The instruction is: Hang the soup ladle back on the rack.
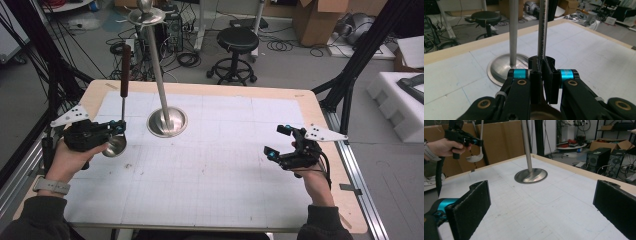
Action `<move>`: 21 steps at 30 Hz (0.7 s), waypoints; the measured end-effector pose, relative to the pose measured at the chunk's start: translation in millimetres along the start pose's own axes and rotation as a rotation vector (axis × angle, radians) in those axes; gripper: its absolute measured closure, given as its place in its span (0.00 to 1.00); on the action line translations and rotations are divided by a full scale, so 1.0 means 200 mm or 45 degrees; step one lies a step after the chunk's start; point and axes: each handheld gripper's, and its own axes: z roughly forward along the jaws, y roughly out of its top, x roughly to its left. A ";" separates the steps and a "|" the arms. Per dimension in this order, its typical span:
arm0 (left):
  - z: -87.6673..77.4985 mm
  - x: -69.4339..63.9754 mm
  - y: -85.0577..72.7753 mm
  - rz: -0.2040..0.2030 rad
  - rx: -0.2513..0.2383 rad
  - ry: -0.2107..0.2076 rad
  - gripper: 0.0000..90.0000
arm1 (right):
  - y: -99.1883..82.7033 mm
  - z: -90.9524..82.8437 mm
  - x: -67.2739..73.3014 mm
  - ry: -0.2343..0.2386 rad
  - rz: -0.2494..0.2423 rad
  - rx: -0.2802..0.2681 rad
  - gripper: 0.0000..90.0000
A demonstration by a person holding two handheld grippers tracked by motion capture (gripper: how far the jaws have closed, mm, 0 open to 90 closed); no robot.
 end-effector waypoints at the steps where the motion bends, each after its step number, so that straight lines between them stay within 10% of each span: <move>1: 0.00 0.01 0.01 -0.001 -0.007 0.004 0.94 | 0.00 0.00 0.00 0.001 -0.002 -0.004 0.00; 21: 0.01 0.08 0.16 -0.001 -0.014 0.040 0.94 | 0.00 0.00 0.00 0.005 -0.005 -0.008 0.00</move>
